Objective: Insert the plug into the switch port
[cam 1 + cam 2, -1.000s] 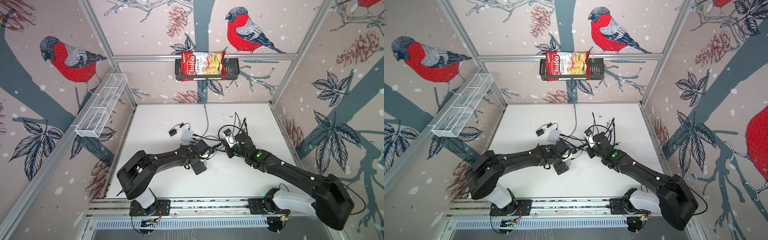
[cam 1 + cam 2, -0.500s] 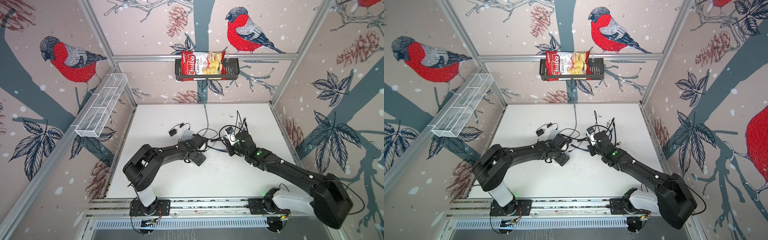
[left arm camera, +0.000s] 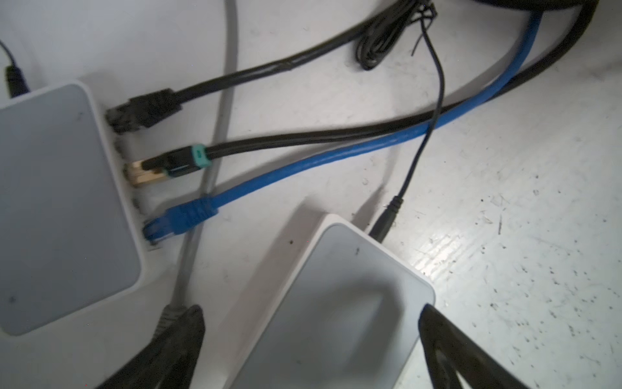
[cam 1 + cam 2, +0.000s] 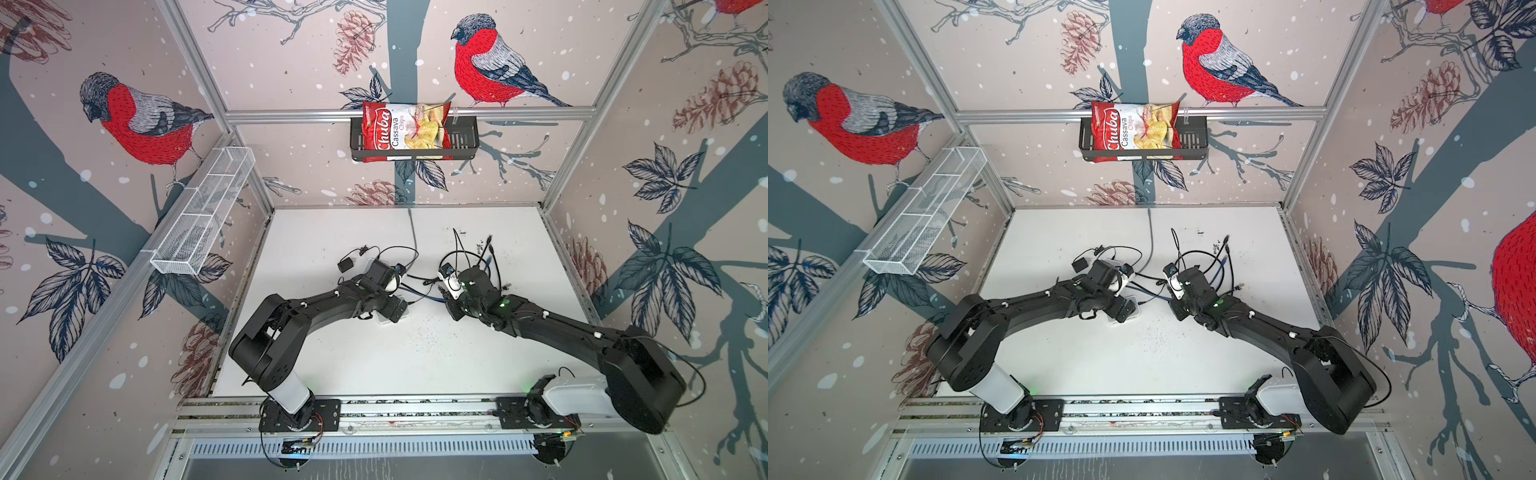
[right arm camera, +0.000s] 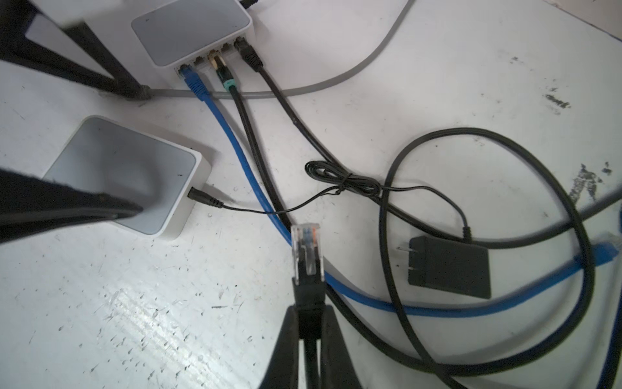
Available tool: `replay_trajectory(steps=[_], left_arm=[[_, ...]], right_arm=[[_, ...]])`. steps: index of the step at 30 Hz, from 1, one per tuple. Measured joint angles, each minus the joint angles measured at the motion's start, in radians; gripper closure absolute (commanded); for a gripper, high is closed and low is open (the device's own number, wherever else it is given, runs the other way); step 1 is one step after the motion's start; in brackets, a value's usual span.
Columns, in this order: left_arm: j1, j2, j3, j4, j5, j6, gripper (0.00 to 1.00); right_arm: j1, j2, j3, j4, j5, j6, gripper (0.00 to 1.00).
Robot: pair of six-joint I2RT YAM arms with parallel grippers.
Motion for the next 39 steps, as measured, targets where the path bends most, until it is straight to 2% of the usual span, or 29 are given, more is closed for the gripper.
replay_trajectory(steps=[5, 12, 20, 26, 39], left_arm=[[0.080, -0.044, -0.057, 0.083, 0.122, -0.042, 0.06], [0.096, 0.002, -0.062, 0.140, 0.204, -0.068, 0.14], [0.097, 0.051, -0.061, 0.158, 0.229, -0.087, 0.16], [0.097, 0.062, -0.069, 0.190, 0.230, -0.096, 0.19], [0.080, 0.065, -0.083, 0.214, 0.217, -0.144, 0.22]], right_arm=[[0.056, 0.058, 0.019, -0.021, -0.019, -0.002, 0.97], [0.177, 0.140, 0.076, -0.072, -0.040, -0.001, 0.97], [0.239, 0.236, 0.126, -0.086, -0.069, 0.068, 0.97], [0.288, 0.277, 0.128, -0.083, -0.034, 0.145, 0.98], [0.308, 0.314, 0.167, -0.056, 0.014, 0.235, 0.98]])
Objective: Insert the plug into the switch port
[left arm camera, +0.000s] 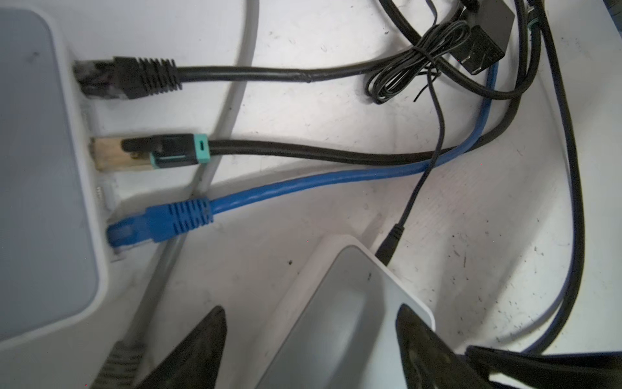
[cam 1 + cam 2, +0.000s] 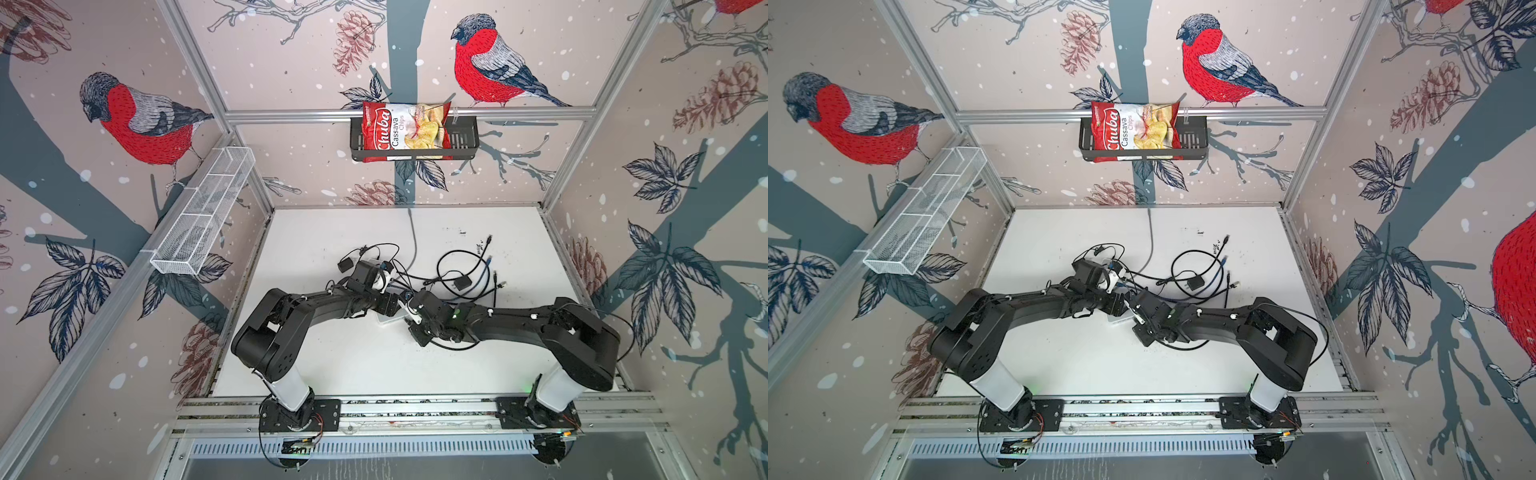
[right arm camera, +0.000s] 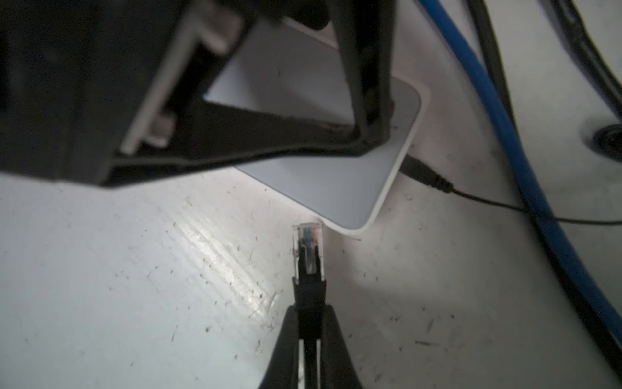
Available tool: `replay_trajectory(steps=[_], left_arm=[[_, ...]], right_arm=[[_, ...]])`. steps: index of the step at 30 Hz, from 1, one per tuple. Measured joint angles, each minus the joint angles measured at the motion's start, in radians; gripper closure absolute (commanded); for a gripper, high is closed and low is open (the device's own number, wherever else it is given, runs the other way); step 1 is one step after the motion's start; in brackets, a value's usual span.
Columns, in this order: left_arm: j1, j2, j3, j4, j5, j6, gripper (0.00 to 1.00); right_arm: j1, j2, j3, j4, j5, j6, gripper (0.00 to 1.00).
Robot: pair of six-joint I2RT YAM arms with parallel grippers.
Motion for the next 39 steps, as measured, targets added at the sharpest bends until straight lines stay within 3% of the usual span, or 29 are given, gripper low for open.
replay_trajectory(steps=[39], left_arm=[[-0.086, 0.011, -0.042, 0.129, -0.176, -0.228, 0.26]], right_arm=[[0.038, 0.042, 0.001, 0.021, 0.128, 0.103, 0.98]])
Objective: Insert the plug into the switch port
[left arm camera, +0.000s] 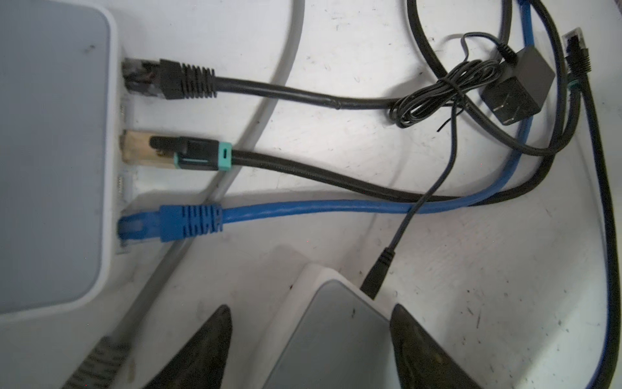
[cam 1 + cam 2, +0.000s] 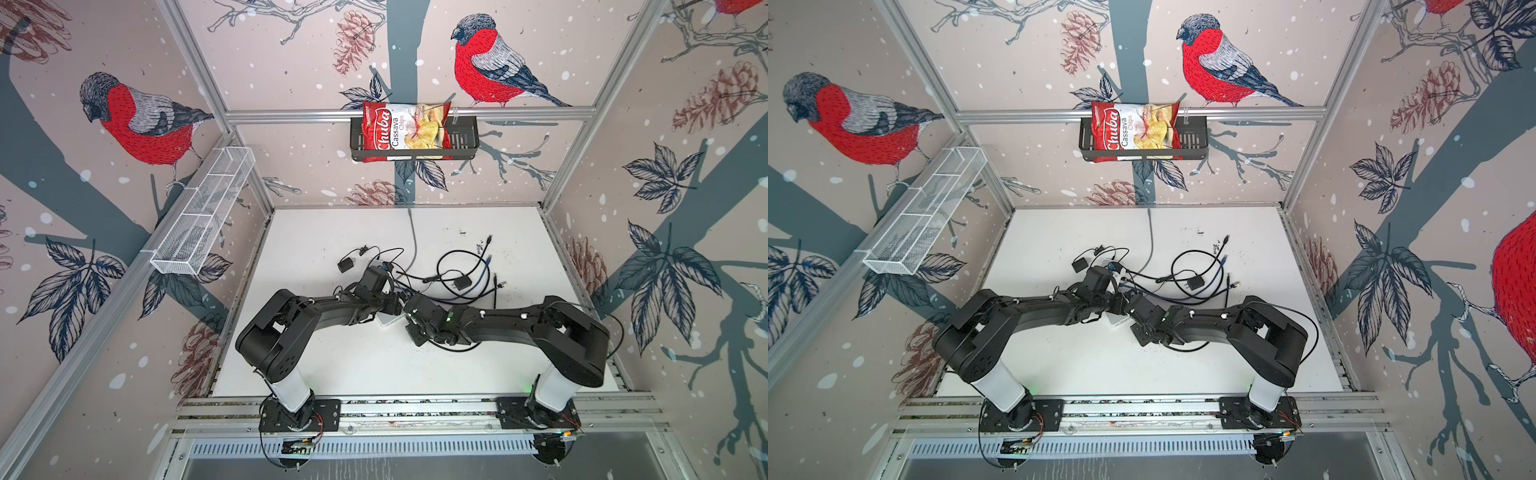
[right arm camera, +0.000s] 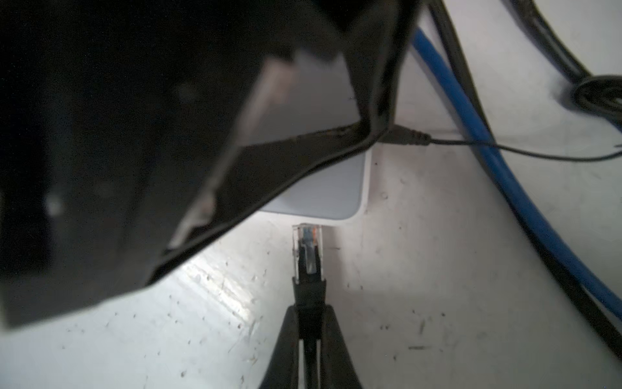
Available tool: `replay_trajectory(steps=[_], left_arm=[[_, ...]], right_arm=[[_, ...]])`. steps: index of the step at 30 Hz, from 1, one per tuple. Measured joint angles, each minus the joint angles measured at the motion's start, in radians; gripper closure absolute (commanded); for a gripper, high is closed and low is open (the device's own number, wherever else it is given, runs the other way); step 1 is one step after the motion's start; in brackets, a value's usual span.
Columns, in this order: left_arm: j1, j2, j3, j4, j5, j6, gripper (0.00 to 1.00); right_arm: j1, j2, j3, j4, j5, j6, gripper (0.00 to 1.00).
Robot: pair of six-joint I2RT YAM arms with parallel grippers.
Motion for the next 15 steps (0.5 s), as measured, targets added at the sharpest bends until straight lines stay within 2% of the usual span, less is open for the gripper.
replay_trajectory(steps=[15], left_arm=[[0.000, -0.042, -0.121, 0.169, 0.033, -0.042, 0.26]], right_arm=[[-0.001, -0.004, -0.089, 0.178, 0.049, -0.074, 0.98]])
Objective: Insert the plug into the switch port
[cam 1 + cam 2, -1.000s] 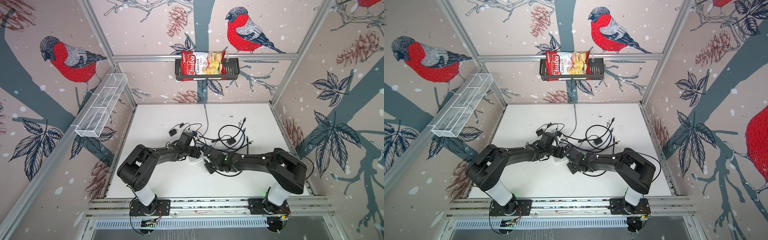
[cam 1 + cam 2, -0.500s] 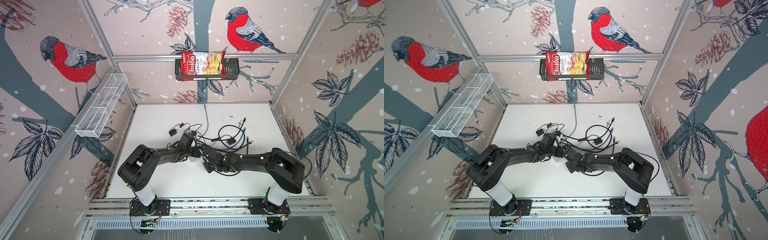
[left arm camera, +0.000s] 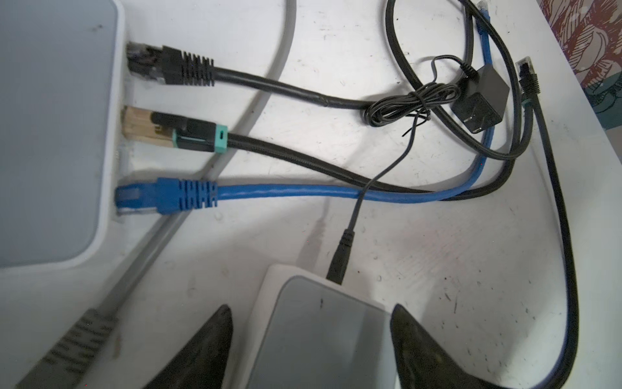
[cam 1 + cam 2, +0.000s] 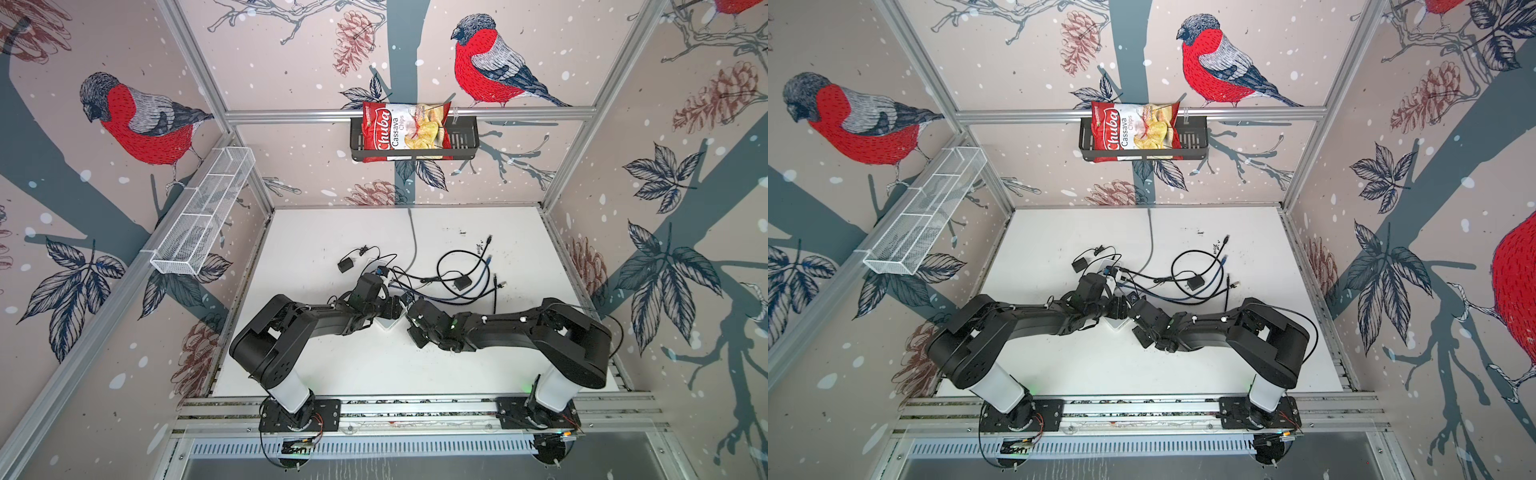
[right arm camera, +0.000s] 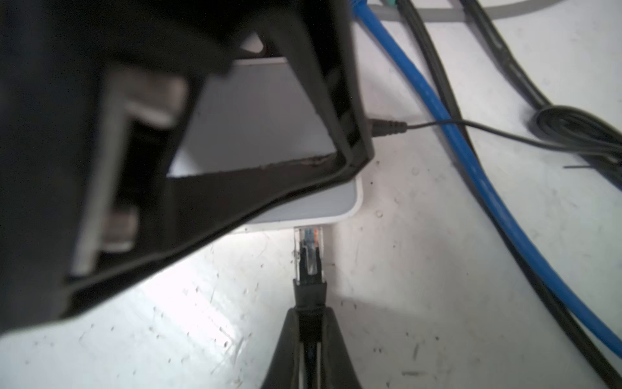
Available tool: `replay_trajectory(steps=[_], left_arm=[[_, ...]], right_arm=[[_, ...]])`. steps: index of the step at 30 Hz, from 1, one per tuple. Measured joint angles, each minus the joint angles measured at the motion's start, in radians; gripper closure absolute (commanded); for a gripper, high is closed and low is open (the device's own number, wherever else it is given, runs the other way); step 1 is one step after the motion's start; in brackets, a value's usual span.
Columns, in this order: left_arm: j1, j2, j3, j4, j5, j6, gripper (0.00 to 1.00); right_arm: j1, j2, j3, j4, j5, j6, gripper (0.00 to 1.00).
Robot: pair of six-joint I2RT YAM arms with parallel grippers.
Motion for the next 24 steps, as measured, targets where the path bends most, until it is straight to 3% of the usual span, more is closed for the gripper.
replay_trajectory(steps=[13, 24], left_arm=[[0.000, 0.001, -0.024, 0.045, 0.026, 0.032, 0.27], [-0.003, 0.004, -0.026, 0.046, 0.018, 0.068, 0.30]], right_arm=[[0.003, 0.008, -0.064, 0.159, 0.036, -0.140, 0.97], [-0.003, 0.003, -0.053, 0.135, 0.026, -0.208, 0.96]])
